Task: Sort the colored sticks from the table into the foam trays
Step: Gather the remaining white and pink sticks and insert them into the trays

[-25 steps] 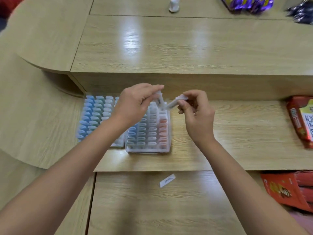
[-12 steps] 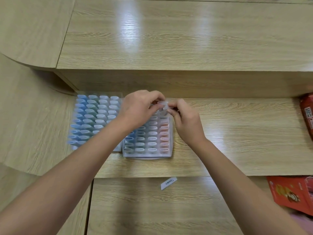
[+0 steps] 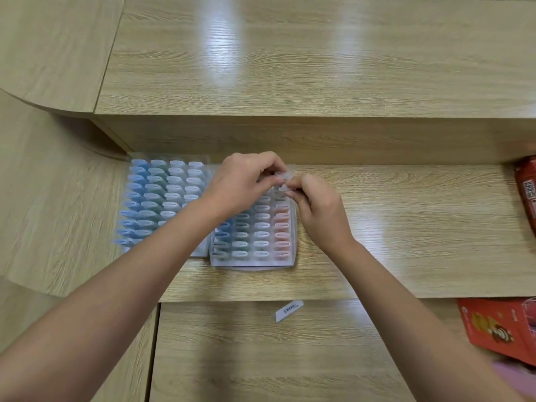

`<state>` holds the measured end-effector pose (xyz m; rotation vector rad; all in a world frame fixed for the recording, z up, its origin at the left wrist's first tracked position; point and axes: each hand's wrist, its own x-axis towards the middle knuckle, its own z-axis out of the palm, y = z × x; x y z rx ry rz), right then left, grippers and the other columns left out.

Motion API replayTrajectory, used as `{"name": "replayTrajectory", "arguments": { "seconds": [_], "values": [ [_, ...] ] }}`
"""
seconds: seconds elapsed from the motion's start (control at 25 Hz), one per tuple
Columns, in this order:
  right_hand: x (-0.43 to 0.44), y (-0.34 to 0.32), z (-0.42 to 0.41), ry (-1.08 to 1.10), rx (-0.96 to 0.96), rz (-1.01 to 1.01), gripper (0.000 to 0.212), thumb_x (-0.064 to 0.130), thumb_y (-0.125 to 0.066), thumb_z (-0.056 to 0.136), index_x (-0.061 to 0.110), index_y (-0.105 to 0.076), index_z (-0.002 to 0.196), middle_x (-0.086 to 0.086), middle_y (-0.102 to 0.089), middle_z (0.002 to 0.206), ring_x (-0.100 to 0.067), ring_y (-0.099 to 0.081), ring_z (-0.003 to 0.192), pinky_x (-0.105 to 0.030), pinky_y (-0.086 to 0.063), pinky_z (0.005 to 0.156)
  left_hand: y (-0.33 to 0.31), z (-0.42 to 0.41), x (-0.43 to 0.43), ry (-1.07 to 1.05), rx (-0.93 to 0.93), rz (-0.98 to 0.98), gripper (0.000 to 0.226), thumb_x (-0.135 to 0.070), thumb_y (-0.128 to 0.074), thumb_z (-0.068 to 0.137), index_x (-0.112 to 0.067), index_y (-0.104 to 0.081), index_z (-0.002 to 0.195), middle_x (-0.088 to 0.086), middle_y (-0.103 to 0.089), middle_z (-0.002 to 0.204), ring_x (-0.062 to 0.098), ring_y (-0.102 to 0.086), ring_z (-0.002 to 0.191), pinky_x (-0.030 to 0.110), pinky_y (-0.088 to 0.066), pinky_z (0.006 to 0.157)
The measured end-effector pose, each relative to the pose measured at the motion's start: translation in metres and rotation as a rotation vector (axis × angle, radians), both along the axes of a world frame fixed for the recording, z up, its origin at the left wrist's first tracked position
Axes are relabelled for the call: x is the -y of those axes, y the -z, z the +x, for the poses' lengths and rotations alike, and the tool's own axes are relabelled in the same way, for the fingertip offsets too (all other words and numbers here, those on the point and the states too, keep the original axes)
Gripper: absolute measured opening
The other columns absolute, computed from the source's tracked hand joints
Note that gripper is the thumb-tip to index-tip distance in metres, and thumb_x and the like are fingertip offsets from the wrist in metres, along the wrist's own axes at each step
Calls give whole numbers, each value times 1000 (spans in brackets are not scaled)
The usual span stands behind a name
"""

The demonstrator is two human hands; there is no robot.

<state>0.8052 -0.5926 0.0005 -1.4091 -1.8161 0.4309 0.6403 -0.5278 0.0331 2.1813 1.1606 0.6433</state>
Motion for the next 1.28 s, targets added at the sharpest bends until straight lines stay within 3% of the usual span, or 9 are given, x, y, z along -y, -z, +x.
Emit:
{"name": "replayTrajectory", "arguments": {
  "seconds": [0.2,0.48,0.68,0.84,0.96,1.04,1.16,1.28],
  "values": [
    [3,4,-1,-18,10,22,3,1,-59,87,3,-62,88,-5,-64,83,-18,-57,79,-31,-46,68,4,1,1,4,-15,65,12,-19,-68,85,-12,-68,94,0,-71,84,16,-65,77,39,-54,70],
    [0,8,-3,28,127,98,11,8,-58,89,0,-66,87,-8,-62,87,-25,-54,81,-40,-46,61,5,4,0,23,-106,268,12,-23,-66,83,-13,-70,85,0,-69,76,20,-63,71,34,-53,62],
    [16,0,4,68,59,45,20,5,-56,91,5,-64,110,-8,-60,100,-21,-55,92,-28,-47,76,11,2,-3,95,-195,449,20,-29,-60,84,-13,-73,79,1,-68,80,22,-62,71,32,-50,58],
    [59,-4,17,181,-12,17,21,1,-52,91,3,-62,110,-5,-64,99,-16,-58,92,-28,-49,78,-2,2,-2,179,-373,392,21,-22,-56,91,-15,-73,102,6,-65,100,28,-59,90,39,-45,68],
    [101,-3,20,197,-9,33,20,0,-50,90,1,-63,105,-6,-65,95,-13,-58,91,-21,-47,81,-17,5,6,245,-712,319,46,-10,-47,92,-22,-47,137,7,-44,134,26,-39,122,37,-42,80],
    [132,0,15,155,6,25,18,1,-48,89,4,-62,102,-6,-65,91,-12,-58,88,-19,-45,80,-25,5,12,221,-807,267,57,-7,-43,91,-25,-34,144,6,-33,143,25,-30,129,37,-42,86],
    [175,19,1,52,-4,-87,17,6,-47,88,8,-62,95,-2,-64,85,-11,-57,80,-19,-44,70,-29,-1,27,127,-660,213,59,-1,-45,88,-25,-39,142,5,-39,142,23,-37,126,39,-37,96],
    [191,61,-5,-43,92,-359,17,9,-49,88,14,-61,97,1,-62,90,-17,-59,81,-24,-46,65,-25,-13,57,-52,-209,112,36,-6,-48,92,-18,-58,124,0,-57,121,16,-53,109,32,-44,86]
  ]
}}
